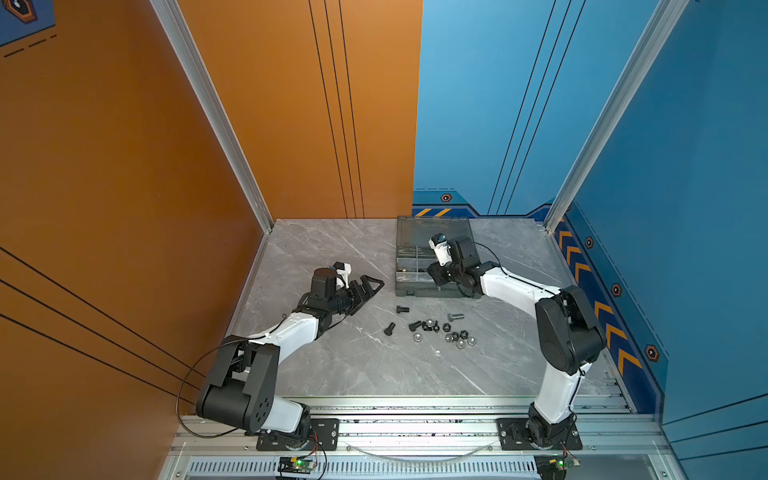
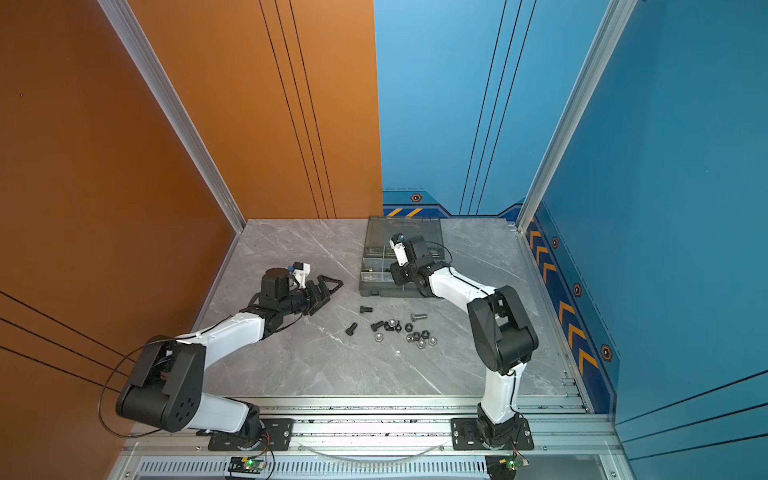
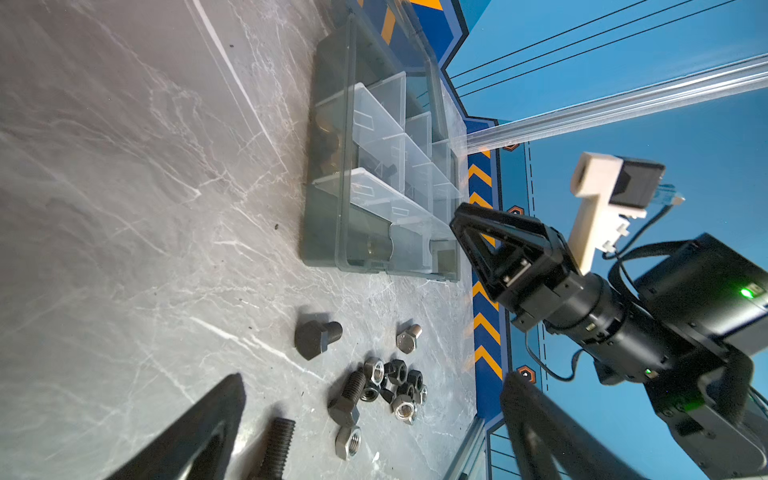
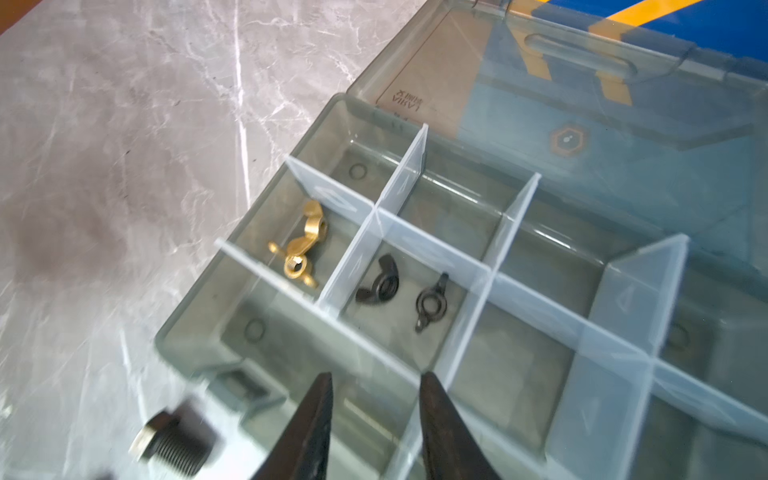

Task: Sort the screws and nuts into containers
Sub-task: 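Move the right gripper back from the box to the pile of parts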

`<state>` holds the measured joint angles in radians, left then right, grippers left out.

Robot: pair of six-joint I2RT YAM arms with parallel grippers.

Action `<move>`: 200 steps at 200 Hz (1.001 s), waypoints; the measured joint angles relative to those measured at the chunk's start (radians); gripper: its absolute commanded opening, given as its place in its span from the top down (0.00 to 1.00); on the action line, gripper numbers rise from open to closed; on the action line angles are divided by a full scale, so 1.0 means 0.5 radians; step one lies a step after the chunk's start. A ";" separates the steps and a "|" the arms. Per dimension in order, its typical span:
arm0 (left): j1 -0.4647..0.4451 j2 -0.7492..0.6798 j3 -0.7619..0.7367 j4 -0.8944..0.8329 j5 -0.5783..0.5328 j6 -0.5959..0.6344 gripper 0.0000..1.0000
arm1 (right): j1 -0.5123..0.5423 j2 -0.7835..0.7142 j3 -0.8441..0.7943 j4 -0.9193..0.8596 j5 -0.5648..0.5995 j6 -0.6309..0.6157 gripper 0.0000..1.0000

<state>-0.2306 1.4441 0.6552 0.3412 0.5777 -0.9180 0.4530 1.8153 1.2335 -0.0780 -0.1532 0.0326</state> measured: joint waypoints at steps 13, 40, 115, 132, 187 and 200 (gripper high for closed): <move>-0.001 0.000 0.000 0.000 0.000 -0.001 0.02 | 0.021 -0.085 -0.080 -0.008 0.001 0.005 0.58; -0.014 0.000 0.000 0.000 0.000 -0.014 0.02 | 0.100 -0.208 -0.197 -0.070 0.014 0.025 0.58; -0.081 0.000 0.000 0.000 -0.001 -0.016 0.02 | 0.407 -0.403 -0.427 -0.288 0.142 0.158 0.57; -0.101 0.000 -0.001 0.001 -0.002 -0.015 0.02 | 0.450 -0.411 -0.492 -0.309 0.190 0.220 0.57; -0.141 0.000 -0.056 0.011 -0.002 -0.013 0.02 | 0.594 -0.413 -0.674 -0.311 0.227 0.372 0.58; -0.150 0.000 -0.056 0.012 -0.002 -0.011 0.02 | 0.611 -0.413 -0.690 -0.305 0.219 0.390 0.58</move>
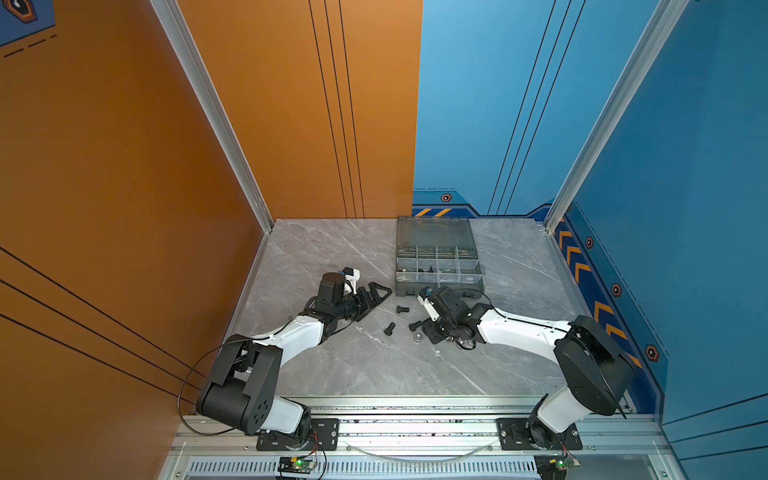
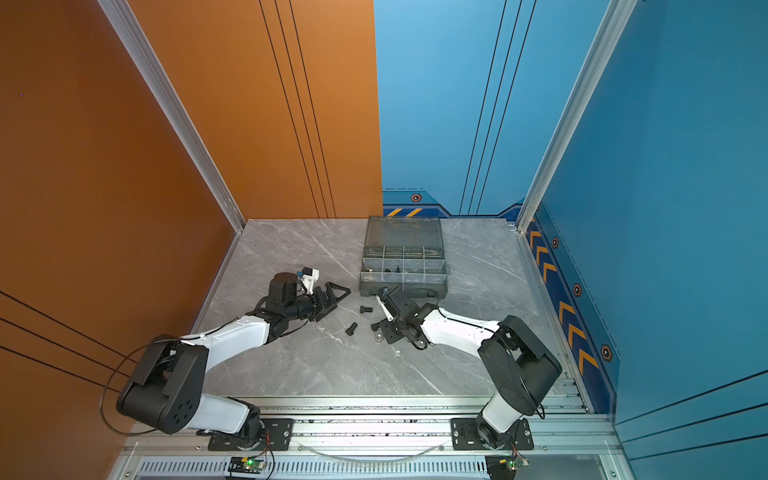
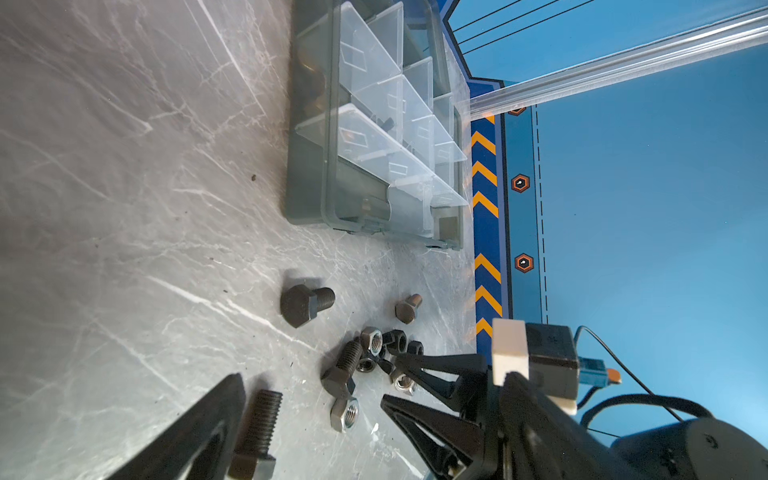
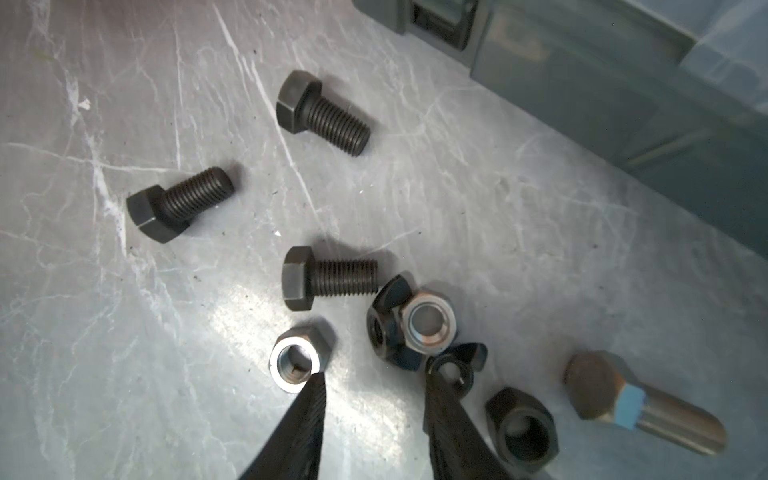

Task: Sort the screws and nuts into containers
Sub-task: 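Move the right gripper back from the box to the pile of parts, then lower the right gripper among the nuts and grasp a black wing nut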

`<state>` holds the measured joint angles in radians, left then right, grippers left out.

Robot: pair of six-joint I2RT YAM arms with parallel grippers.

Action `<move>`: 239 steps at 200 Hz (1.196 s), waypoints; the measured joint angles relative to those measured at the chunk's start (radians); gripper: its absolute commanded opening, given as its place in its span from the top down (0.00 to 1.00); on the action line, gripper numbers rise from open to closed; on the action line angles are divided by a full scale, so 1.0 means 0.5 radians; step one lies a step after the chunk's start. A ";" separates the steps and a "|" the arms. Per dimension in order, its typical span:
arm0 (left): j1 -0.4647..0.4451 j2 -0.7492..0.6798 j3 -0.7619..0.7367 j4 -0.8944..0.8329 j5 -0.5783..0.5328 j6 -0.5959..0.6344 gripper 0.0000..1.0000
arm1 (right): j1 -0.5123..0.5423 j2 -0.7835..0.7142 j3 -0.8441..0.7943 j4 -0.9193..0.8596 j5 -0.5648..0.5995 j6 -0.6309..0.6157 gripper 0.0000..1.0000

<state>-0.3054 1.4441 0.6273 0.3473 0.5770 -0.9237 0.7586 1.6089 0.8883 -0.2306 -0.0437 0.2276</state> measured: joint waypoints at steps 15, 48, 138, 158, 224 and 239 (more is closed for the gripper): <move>-0.013 0.000 0.000 -0.001 -0.001 0.008 0.02 | 0.000 0.000 -0.015 0.027 -0.010 0.020 0.58; -0.042 0.000 0.000 0.000 -0.016 0.027 0.02 | -0.002 0.000 -0.059 0.105 -0.030 0.047 0.58; -0.105 0.061 0.002 0.000 -0.047 0.036 0.02 | -0.066 0.002 -0.141 0.249 -0.109 0.068 0.59; -0.118 0.076 0.005 0.000 -0.054 0.036 0.02 | -0.089 0.002 -0.142 0.289 -0.137 0.073 0.59; -0.138 0.114 0.020 0.000 -0.069 0.035 0.02 | -0.182 0.068 -0.142 0.360 -0.245 0.088 0.60; -0.138 0.114 0.024 -0.001 -0.074 0.035 0.03 | -0.182 0.068 -0.142 0.365 -0.267 0.088 0.60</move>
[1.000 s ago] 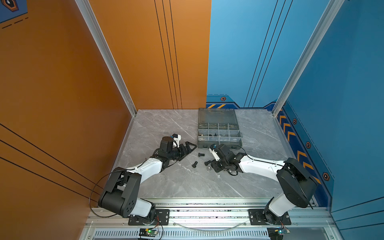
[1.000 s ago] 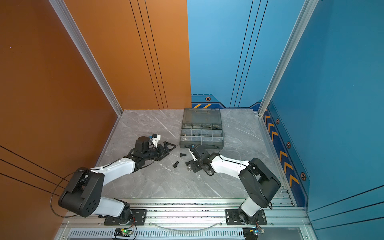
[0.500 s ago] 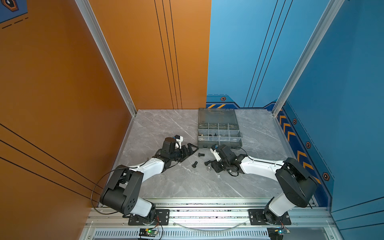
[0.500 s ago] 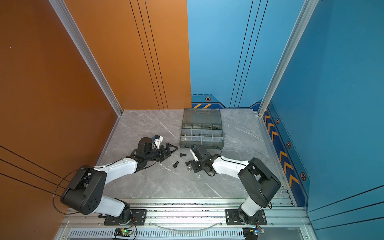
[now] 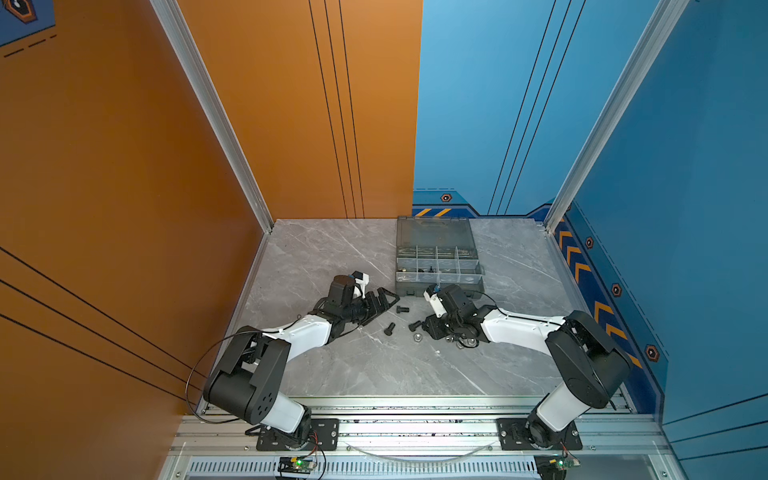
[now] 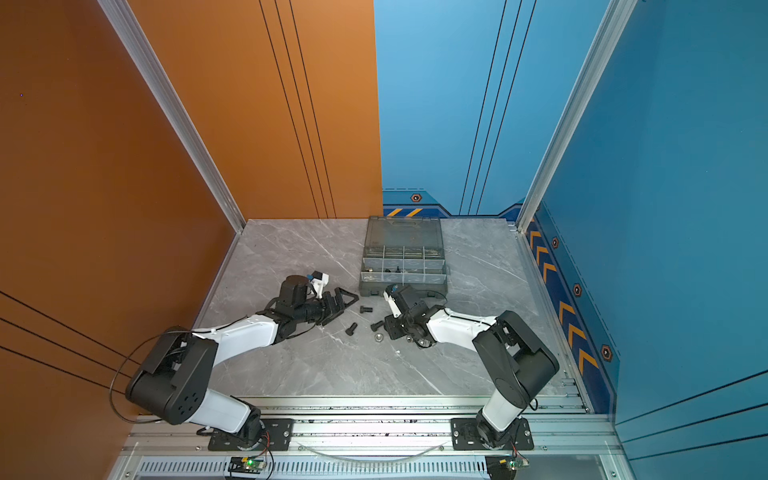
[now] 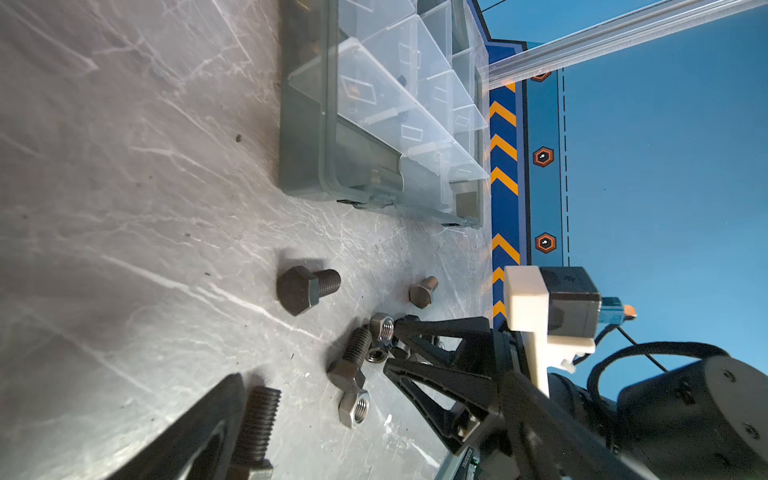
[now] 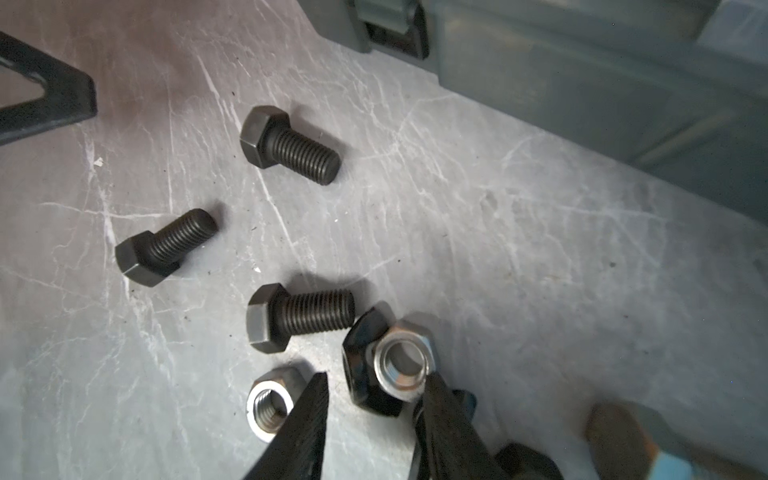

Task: Sort the screws and nuts into containers
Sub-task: 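Lower the right gripper among the nuts and grasp a black wing nut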

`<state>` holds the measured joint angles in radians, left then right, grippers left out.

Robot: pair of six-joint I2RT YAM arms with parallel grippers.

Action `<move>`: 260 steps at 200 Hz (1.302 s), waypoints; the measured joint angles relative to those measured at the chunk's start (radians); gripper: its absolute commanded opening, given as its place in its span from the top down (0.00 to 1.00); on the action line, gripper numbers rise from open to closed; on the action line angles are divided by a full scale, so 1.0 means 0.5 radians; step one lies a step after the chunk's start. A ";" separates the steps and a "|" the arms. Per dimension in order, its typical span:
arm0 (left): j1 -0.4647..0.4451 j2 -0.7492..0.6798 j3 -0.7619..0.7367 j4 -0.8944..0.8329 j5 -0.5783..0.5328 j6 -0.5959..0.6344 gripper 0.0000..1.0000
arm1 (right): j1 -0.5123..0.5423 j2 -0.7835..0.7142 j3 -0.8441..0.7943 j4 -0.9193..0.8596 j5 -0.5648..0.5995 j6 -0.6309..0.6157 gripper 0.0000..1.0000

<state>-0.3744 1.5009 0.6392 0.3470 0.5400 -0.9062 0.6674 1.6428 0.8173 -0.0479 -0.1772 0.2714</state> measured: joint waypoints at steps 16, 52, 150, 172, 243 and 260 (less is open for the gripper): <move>0.000 0.000 0.005 0.000 -0.002 0.001 0.02 | 0.002 0.000 -0.001 0.004 -0.011 0.002 0.60; -0.001 0.000 0.009 0.000 -0.006 0.001 0.02 | 0.013 0.000 -0.003 0.014 -0.012 0.015 0.61; -0.001 0.000 0.009 0.000 -0.010 0.002 0.02 | 0.042 -0.002 -0.007 0.014 -0.012 0.037 0.60; -0.001 0.000 0.009 0.000 -0.010 0.002 0.02 | 0.042 -0.002 -0.014 0.020 -0.013 0.043 0.60; 0.000 0.000 0.009 0.000 -0.010 0.024 0.02 | 0.042 -0.002 -0.024 0.053 -0.050 0.089 0.60; 0.000 0.000 0.009 0.000 -0.010 0.024 0.02 | 0.042 -0.002 -0.025 0.053 -0.058 0.089 0.59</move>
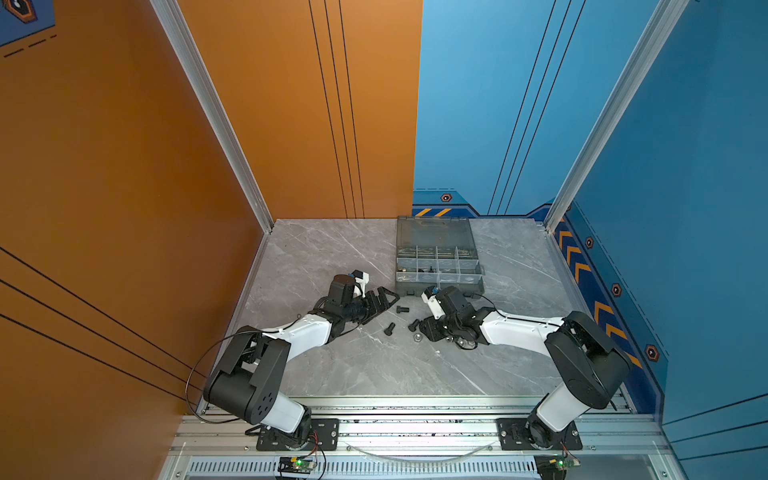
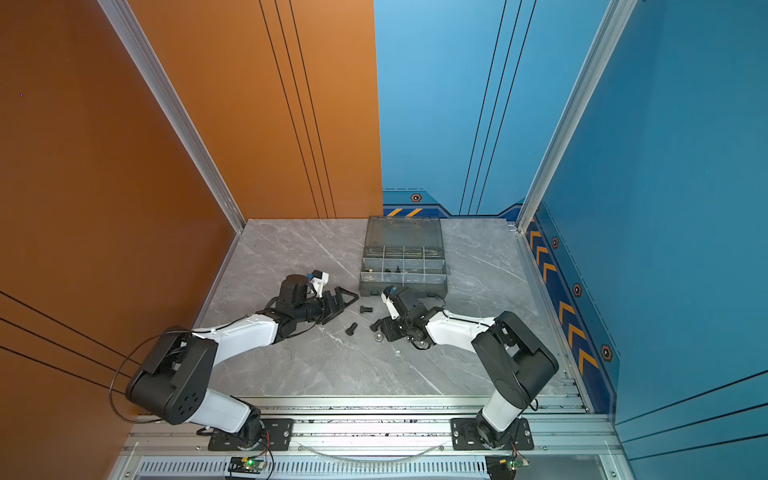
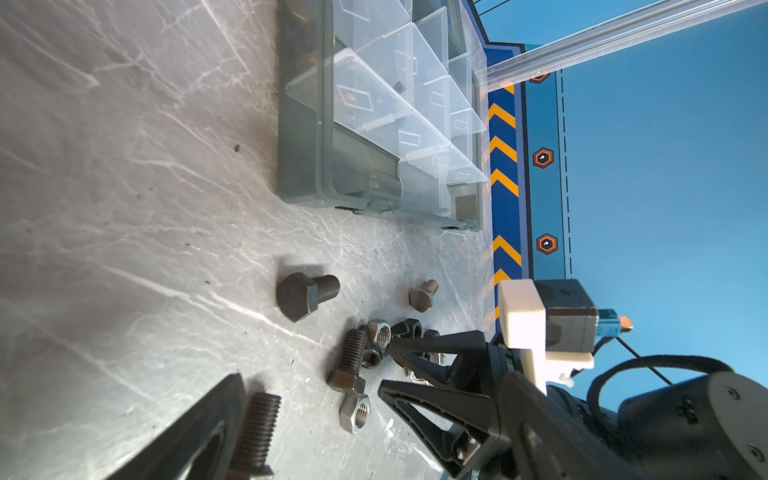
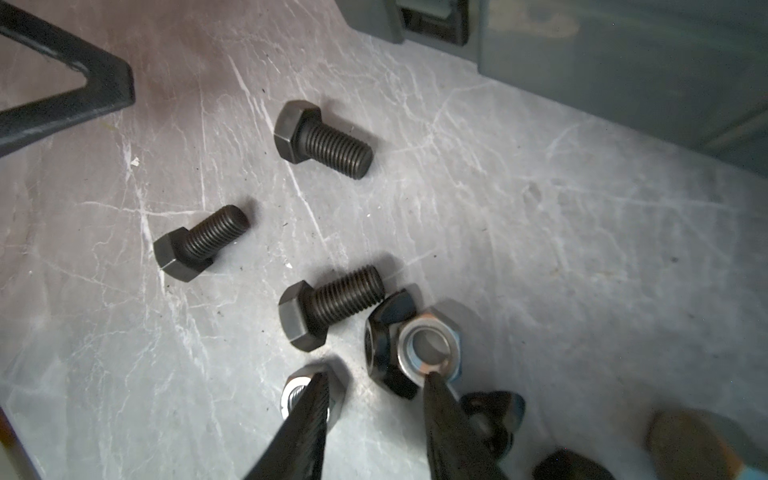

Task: Sort the screws and nuts into containers
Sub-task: 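Lower the right gripper among the nuts and grasp a black wing nut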

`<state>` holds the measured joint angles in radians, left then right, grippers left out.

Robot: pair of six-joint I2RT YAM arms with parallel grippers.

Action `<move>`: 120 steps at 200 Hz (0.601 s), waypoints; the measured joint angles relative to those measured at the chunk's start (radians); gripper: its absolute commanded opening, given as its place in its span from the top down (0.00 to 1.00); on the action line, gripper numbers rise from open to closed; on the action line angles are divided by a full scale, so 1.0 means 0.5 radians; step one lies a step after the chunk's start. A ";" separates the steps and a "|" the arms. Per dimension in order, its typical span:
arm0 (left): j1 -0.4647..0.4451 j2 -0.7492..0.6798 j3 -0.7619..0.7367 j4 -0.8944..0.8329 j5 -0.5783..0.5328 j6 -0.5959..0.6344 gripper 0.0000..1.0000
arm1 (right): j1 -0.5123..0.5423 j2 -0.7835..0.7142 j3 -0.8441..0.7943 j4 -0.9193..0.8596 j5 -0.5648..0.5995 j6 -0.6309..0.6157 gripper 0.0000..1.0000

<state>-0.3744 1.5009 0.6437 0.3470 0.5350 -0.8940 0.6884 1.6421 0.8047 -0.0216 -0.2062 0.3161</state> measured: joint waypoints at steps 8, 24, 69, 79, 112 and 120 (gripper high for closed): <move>0.000 0.000 0.000 0.000 0.000 0.000 0.02 | 0.000 0.000 0.000 -0.001 0.000 0.000 0.59; 0.000 0.001 0.000 0.000 0.000 0.000 0.02 | 0.000 0.000 -0.001 -0.002 0.002 0.000 0.59; 0.000 0.002 0.000 0.000 0.000 0.000 0.02 | 0.000 -0.090 -0.018 -0.053 0.072 0.000 0.58; 0.000 0.002 0.000 0.000 0.000 0.000 0.02 | 0.000 -0.133 -0.025 -0.064 0.101 0.001 0.58; 0.000 0.002 0.000 0.000 0.000 0.001 0.02 | -0.014 -0.226 -0.041 -0.092 0.199 0.037 0.59; 0.000 0.002 0.000 0.000 0.000 0.001 0.02 | -0.021 -0.229 -0.043 -0.098 0.229 0.053 0.59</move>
<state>-0.3744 1.5021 0.6437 0.3470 0.5350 -0.8936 0.6777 1.5276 0.7830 -0.0708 -0.0917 0.3424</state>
